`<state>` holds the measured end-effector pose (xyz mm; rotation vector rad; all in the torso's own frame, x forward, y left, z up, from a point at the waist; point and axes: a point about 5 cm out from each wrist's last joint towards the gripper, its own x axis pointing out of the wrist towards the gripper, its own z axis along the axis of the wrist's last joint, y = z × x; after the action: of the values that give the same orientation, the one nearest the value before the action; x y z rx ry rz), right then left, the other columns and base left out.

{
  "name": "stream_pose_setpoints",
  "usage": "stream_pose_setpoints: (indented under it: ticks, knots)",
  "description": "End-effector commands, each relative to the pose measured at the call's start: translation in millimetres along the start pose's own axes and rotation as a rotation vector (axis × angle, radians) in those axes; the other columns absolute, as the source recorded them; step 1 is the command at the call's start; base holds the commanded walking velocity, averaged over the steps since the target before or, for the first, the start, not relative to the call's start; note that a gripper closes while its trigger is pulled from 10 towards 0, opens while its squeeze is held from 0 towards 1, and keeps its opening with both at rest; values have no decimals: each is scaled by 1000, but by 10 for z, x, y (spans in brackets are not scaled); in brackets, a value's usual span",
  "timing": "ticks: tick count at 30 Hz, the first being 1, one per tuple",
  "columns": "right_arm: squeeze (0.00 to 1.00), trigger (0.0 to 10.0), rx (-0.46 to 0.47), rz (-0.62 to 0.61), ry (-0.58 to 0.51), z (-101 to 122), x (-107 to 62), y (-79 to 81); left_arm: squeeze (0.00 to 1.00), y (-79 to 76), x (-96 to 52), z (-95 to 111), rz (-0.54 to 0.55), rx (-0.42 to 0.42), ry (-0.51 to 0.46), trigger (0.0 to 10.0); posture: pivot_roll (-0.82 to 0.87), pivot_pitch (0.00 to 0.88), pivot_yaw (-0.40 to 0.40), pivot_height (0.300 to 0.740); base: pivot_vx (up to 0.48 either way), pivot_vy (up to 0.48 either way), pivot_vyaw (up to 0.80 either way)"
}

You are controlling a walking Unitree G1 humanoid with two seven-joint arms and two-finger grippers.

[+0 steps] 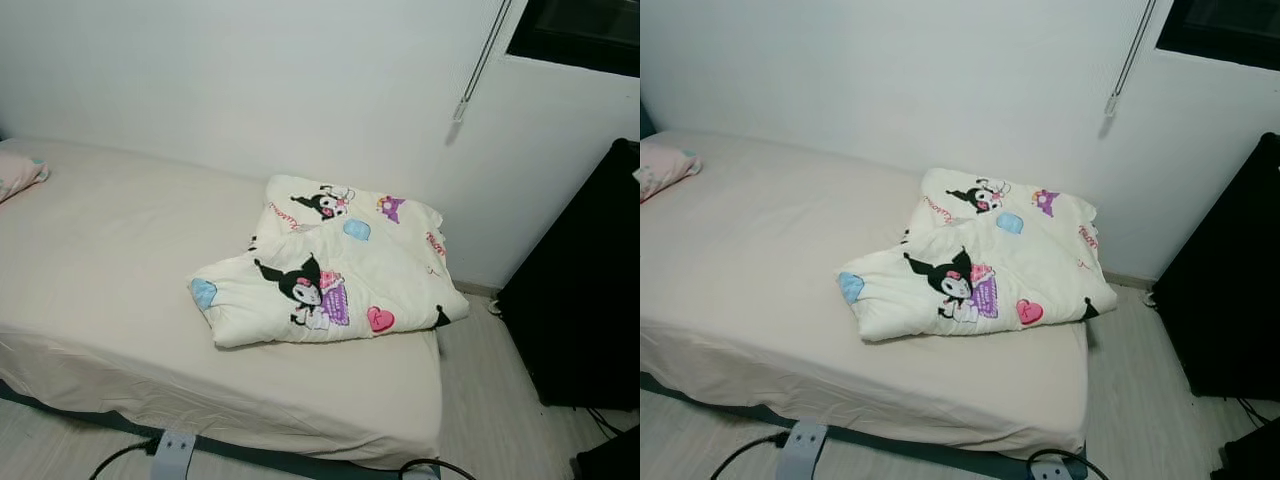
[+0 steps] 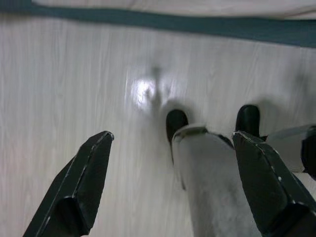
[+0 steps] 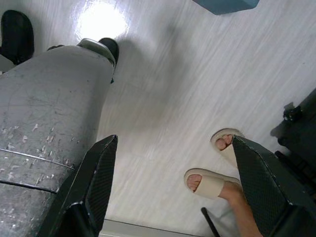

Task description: Clean up the room

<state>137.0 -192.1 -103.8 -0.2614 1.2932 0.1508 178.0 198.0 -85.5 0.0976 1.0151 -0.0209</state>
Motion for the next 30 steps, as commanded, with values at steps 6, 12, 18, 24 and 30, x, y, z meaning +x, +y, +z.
stream_pose_setpoints:
  ticks: [6,12,18,24,30]
  knots:
    - [0,10000,42,3,-14,16,3,31,0,-71,6,-16,-29,11,14,10000,106,0,-75,740,0,0,0]
    - [0,10000,48,7,-8,2,6,56,0,-96,1,-61,-36,-11,23,10000,126,0,-77,740,0,0,0]
    - [0,10000,84,19,-29,20,6,68,0,-97,-11,-143,-48,18,54,10000,87,0,-50,740,0,0,0]
    - [0,10000,145,42,-50,20,6,83,0,-135,0,-90,-66,28,45,10000,78,0,-46,740,0,-142,0]
    - [0,10000,125,49,-58,59,-3,15,0,-221,24,35,-83,21,20,10000,59,0,-58,740,0,-291,0]
